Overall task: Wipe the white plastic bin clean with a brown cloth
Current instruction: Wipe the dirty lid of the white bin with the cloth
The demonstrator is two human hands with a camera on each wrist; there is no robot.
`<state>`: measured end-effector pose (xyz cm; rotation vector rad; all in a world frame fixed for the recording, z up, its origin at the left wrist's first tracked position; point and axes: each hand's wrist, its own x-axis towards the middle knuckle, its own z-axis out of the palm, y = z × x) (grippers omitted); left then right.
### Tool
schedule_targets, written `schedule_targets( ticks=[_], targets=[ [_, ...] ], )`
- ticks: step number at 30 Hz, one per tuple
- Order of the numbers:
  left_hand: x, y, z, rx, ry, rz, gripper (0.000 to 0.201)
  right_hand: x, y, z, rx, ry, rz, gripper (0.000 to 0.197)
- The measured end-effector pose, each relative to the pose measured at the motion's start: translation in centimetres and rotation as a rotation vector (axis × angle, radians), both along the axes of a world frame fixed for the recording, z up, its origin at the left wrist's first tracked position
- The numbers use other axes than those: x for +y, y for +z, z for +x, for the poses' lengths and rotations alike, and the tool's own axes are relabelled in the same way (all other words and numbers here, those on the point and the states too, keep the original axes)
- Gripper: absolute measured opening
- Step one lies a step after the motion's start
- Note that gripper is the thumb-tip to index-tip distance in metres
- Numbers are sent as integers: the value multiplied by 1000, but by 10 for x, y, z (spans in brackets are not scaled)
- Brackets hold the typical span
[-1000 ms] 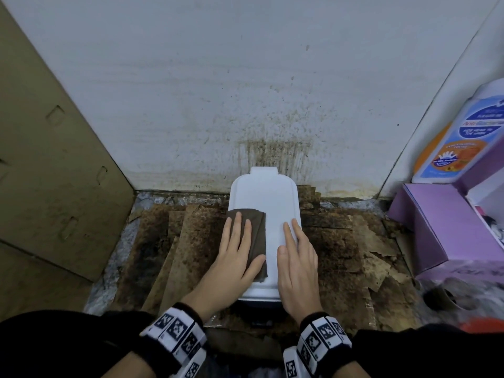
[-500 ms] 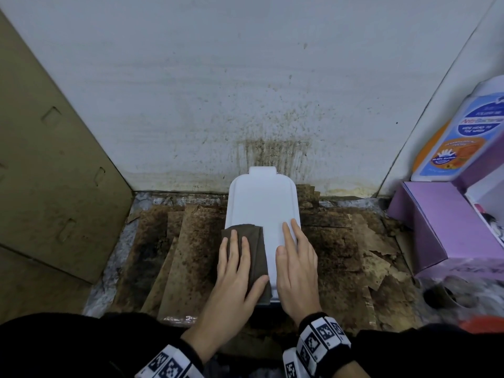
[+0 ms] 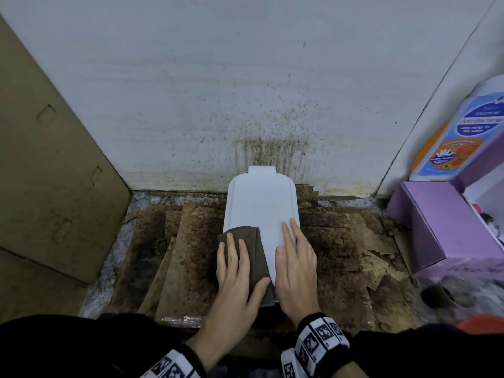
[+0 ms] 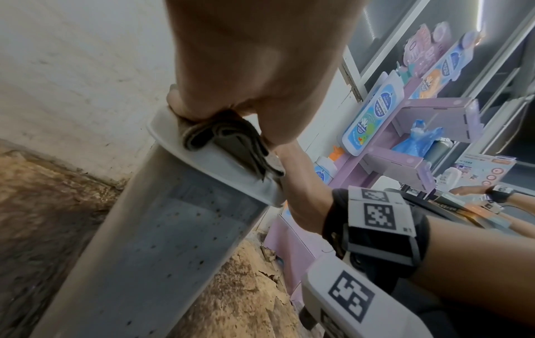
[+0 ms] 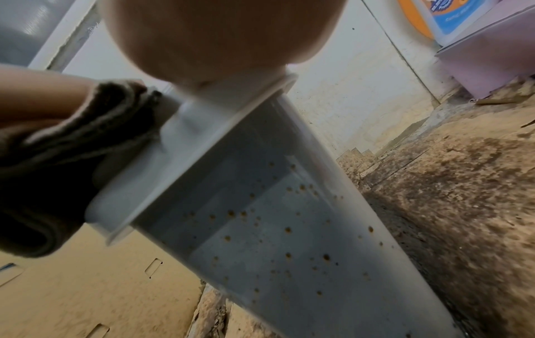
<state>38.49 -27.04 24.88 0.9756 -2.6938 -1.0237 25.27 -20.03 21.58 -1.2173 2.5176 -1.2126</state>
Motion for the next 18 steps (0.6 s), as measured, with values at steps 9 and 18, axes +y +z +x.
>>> schedule_targets(
  ticks=[9, 18],
  targets=[
    [-36, 3, -13, -80, -102, -9, 77, 0, 0, -1, -2, 4, 7, 59],
    [-46, -2, -41, -227, -114, -320, 97, 1, 0, -3, -96, 22, -57, 66]
  ],
)
